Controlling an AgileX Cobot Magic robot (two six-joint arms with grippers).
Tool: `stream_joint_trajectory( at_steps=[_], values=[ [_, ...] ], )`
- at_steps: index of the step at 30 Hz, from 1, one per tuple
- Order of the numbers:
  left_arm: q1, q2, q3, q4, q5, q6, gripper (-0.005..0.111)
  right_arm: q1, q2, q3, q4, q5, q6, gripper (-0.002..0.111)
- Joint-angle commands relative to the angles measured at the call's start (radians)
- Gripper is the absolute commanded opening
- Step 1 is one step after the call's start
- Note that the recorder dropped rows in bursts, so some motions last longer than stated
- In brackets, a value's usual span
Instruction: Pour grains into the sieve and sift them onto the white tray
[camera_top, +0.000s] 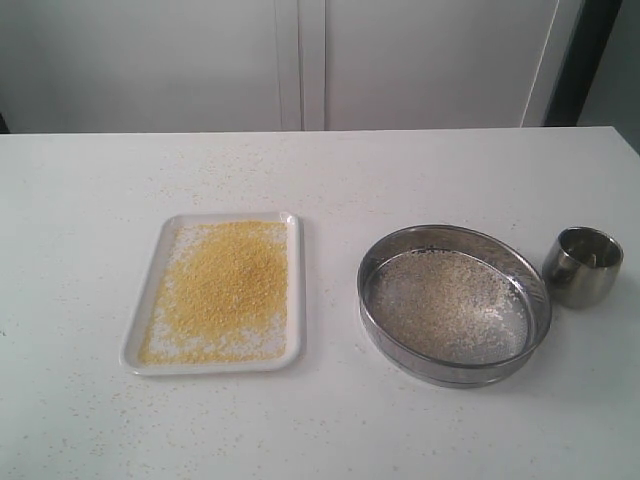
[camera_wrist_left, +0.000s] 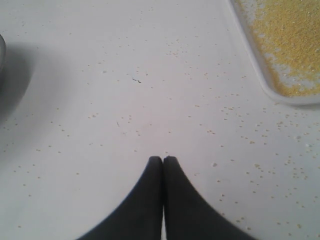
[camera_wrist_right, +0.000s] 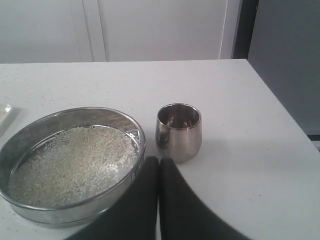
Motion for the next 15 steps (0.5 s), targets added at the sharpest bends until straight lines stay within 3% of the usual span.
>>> stream_joint_trajectory(
  at_steps=[1,15],
  values=[
    [0.002,-0.004,0.010,-0.006,-0.002,-0.002,0.000,-0.007,-0.006,0.046,0.005,-0.029,-0.007,0.000],
    [0.002,-0.004,0.010,-0.006,-0.002,-0.002,0.000,-0.007,-0.006,0.098,0.005,-0.045,-0.004,0.000]
  ],
)
